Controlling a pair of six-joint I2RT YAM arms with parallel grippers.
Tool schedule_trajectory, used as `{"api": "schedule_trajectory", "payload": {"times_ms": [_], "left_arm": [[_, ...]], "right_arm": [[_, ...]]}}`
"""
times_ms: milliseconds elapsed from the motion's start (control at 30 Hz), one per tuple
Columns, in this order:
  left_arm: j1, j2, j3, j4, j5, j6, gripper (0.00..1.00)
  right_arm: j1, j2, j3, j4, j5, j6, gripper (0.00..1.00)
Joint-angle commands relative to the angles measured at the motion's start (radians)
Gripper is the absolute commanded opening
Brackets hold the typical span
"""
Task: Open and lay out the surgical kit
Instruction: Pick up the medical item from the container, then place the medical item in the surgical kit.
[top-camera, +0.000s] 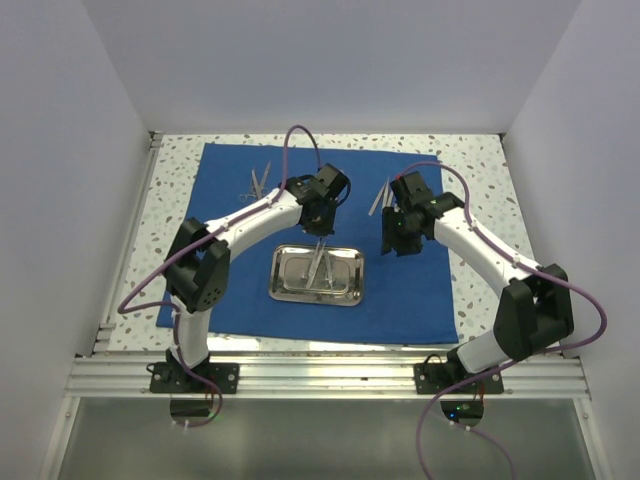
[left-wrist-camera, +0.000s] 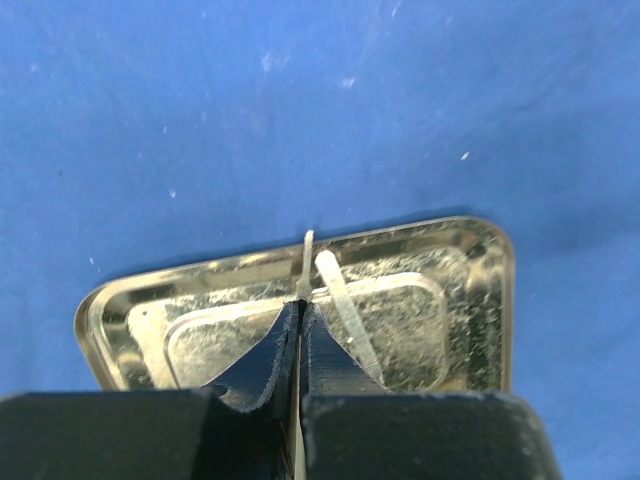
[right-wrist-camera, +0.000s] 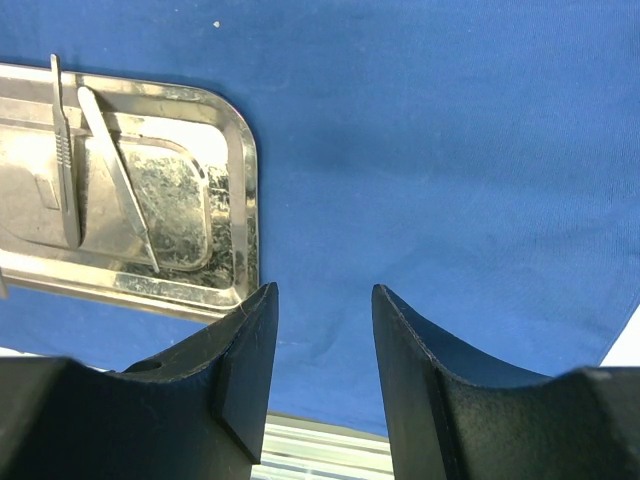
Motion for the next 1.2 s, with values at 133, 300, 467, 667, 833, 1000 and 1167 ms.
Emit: {"api": "schedule_trajectory", "payload": {"times_ms": [133, 300, 467, 667, 833, 1000, 1167], "left_arm": [[0.003, -0.005, 0.016, -0.061, -0.029, 0.017, 0.00], [0.026, 0.088, 0.144, -0.044, -0.068, 0.068, 0.00], [0.096, 0.228, 0.320, 0.011, -0.111, 0.131, 0.00], [0.197, 0.430, 0.531, 0.141, -0.147, 0.201, 0.00], [0.264, 0.524, 0.599, 0.265, -0.104, 0.217, 0.00], [0.271, 0.558, 0.617, 0.364, -0.098, 0.264, 0.11], [0.271, 0.500, 0.588, 0.341, -0.095, 0.257, 0.78]], "right_arm": [[0.000, -0.015, 0.003, 0.003, 0.004, -0.002, 0.47], [0.000, -0.018, -0.002, -0.006, 0.011, -0.004, 0.47], [0.000, -0.023, -0.011, -0.017, 0.012, -0.002, 0.46], [0.000, -0.035, -0.001, -0.058, 0.011, 0.005, 0.46], [0.001, -0.053, -0.002, -0.098, 0.017, 0.016, 0.46], [0.000, -0.056, -0.030, -0.103, 0.012, 0.024, 0.46], [0.000, -0.041, -0.028, -0.092, 0.003, 0.024, 0.46]]}}
